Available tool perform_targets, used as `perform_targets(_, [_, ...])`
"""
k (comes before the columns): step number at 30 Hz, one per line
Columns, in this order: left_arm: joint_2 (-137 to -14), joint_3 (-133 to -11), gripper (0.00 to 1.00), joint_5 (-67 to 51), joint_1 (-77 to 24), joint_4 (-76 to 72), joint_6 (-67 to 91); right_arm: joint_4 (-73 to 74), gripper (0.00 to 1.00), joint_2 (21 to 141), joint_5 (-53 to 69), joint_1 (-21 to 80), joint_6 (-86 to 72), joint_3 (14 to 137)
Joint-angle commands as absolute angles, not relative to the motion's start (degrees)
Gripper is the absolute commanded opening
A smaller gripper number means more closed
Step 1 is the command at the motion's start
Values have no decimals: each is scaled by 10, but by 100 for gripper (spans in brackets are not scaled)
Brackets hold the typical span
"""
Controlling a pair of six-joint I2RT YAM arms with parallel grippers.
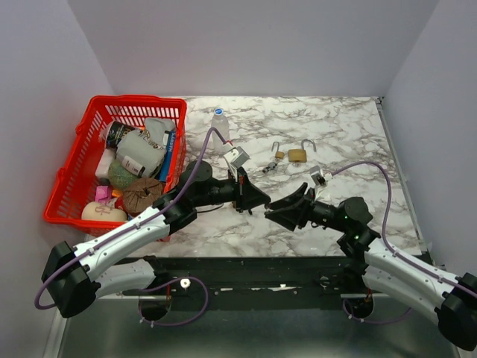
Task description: Unlock with the key
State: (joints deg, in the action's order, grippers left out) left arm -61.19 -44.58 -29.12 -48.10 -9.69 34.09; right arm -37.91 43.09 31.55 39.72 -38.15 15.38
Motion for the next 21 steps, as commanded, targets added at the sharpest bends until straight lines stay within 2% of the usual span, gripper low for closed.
perform_targets(1, [-613, -454, 0, -306, -480, -108, 342, -445, 55, 448, 333, 397, -396, 163])
perform_targets(8, [-613, -453, 0, -308, -480, -109, 342, -456, 43, 455, 330, 396, -403, 162])
perform_targets(13, [-613, -454, 0, -308, -480, -111, 342, -447, 27, 461, 325, 397, -403, 163])
perform_targets(17, [-615, -455, 0, -308, -480, -112, 344, -441, 25, 472, 330, 397, -404, 168])
perform_targets(21, [-619, -454, 0, -318, -480, -115, 343, -451, 19, 475, 322, 397, -410, 166])
